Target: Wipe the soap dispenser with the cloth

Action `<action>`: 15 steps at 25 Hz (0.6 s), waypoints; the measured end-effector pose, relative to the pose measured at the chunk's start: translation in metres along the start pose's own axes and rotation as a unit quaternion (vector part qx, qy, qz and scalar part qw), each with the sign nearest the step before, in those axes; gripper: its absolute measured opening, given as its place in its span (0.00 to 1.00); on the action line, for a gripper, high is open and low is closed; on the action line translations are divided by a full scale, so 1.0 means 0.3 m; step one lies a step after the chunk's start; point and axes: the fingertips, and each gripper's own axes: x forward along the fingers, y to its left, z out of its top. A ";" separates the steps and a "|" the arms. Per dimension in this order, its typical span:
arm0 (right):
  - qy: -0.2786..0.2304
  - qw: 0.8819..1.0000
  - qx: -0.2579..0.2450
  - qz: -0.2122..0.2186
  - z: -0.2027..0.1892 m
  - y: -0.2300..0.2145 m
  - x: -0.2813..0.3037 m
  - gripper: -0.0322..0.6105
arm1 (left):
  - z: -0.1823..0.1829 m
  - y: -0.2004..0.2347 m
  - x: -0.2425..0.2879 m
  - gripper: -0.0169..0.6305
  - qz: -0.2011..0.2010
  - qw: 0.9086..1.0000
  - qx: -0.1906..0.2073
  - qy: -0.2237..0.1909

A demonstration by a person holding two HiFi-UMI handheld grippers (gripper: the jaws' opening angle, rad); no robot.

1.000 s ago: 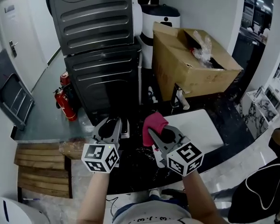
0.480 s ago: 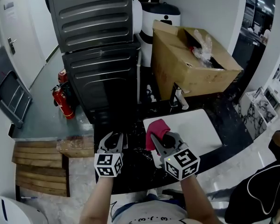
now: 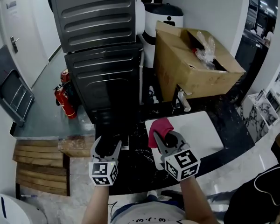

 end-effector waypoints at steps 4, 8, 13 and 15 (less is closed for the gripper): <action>-0.013 1.000 -0.015 -0.009 0.043 0.004 0.006 0.12 | 0.166 0.063 -0.082 0.50 0.009 0.998 0.005 -0.067; -0.042 0.999 -0.027 -0.008 0.107 0.016 0.009 0.12 | 0.300 0.071 -0.112 0.05 0.017 0.994 0.061 -0.088; -0.072 0.996 -0.039 -0.019 0.185 0.016 -0.005 0.12 | 0.411 0.060 -0.136 0.05 0.023 0.990 0.077 -0.115; -0.079 0.996 -0.039 -0.028 0.209 0.015 -0.018 0.12 | 0.443 0.056 -0.146 0.05 0.025 0.988 0.085 -0.123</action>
